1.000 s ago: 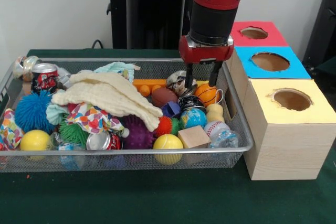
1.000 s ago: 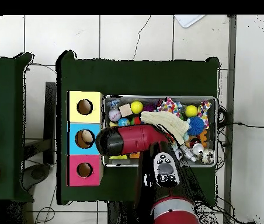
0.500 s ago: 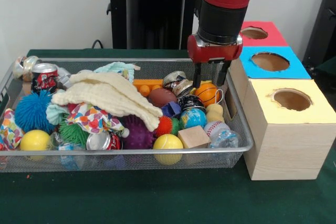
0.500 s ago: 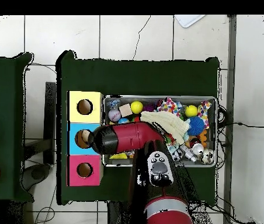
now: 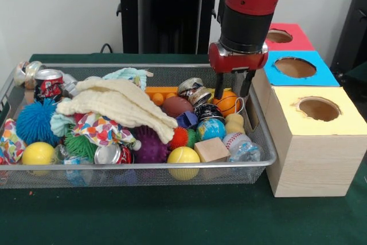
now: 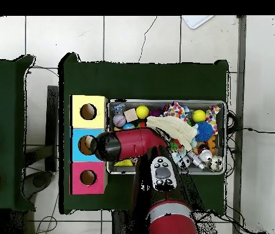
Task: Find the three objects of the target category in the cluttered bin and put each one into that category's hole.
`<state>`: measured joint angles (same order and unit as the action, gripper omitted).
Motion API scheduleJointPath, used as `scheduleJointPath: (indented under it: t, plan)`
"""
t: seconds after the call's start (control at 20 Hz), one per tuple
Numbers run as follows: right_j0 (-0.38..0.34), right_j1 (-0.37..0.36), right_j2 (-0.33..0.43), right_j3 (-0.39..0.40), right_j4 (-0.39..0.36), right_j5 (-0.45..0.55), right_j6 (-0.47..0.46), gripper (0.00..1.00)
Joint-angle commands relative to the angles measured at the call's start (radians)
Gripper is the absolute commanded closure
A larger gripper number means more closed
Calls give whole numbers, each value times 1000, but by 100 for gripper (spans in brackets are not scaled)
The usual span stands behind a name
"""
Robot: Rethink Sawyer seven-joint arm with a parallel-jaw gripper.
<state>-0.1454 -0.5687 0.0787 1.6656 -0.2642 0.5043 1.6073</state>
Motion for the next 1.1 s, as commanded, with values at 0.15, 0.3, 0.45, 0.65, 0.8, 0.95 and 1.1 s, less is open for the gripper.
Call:
scheduleJointPath:
  t: [0.15,0.3,0.45,0.65,0.8,0.95,1.1]
  plan:
    - [-20,146,-16,-12,-8,-147,174,0]
    - [-17,163,-29,-26,-12,-158,163,0]
    - [-17,168,-36,-13,-9,-186,160,0]
    - [-19,173,-27,-16,13,-184,157,0]
    - [-10,137,-27,8,34,-150,169,0]
    - [8,79,-32,48,56,-111,190,0]
    - [18,47,-32,78,71,-102,205,0]
